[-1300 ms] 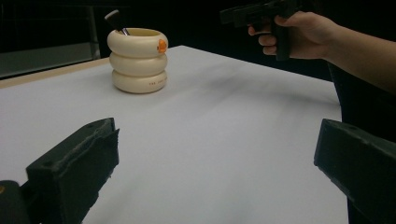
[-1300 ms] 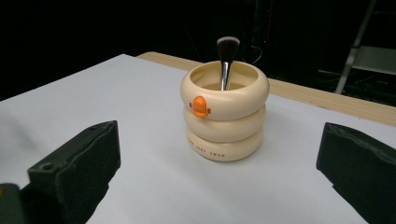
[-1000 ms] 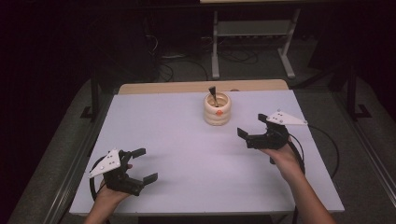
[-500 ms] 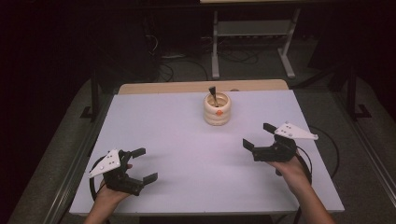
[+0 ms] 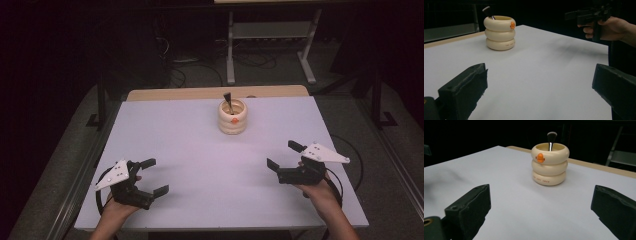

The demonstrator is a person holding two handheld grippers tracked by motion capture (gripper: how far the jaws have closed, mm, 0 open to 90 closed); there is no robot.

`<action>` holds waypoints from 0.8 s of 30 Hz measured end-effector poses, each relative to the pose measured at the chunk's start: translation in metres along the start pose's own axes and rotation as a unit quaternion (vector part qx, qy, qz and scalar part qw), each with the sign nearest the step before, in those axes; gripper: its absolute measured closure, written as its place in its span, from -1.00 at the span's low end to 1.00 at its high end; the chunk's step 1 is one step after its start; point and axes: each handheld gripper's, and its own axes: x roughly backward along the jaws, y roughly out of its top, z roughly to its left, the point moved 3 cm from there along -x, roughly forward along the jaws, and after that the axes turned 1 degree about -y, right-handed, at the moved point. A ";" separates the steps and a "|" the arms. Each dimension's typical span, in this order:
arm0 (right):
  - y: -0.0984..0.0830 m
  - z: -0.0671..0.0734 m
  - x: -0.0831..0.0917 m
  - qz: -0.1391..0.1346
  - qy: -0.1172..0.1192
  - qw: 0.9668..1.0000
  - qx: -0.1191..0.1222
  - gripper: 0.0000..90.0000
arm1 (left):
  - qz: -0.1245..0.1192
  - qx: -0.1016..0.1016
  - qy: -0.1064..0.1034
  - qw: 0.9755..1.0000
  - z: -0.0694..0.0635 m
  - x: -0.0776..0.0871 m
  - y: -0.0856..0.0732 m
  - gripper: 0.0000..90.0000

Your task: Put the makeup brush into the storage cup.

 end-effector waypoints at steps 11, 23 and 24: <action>-0.009 0.000 0.012 -0.006 -0.003 1.000 -0.015 -1.00 | 0.001 0.000 0.002 1.000 0.000 0.001 0.000 -1.00; -0.017 0.002 0.024 -0.020 -0.005 1.000 -0.023 -1.00 | 0.003 -0.001 0.002 1.000 0.000 0.000 0.000 -1.00; -0.017 0.002 0.024 -0.020 -0.005 1.000 -0.022 -1.00 | 0.002 0.001 0.002 1.000 0.000 0.000 -0.001 -1.00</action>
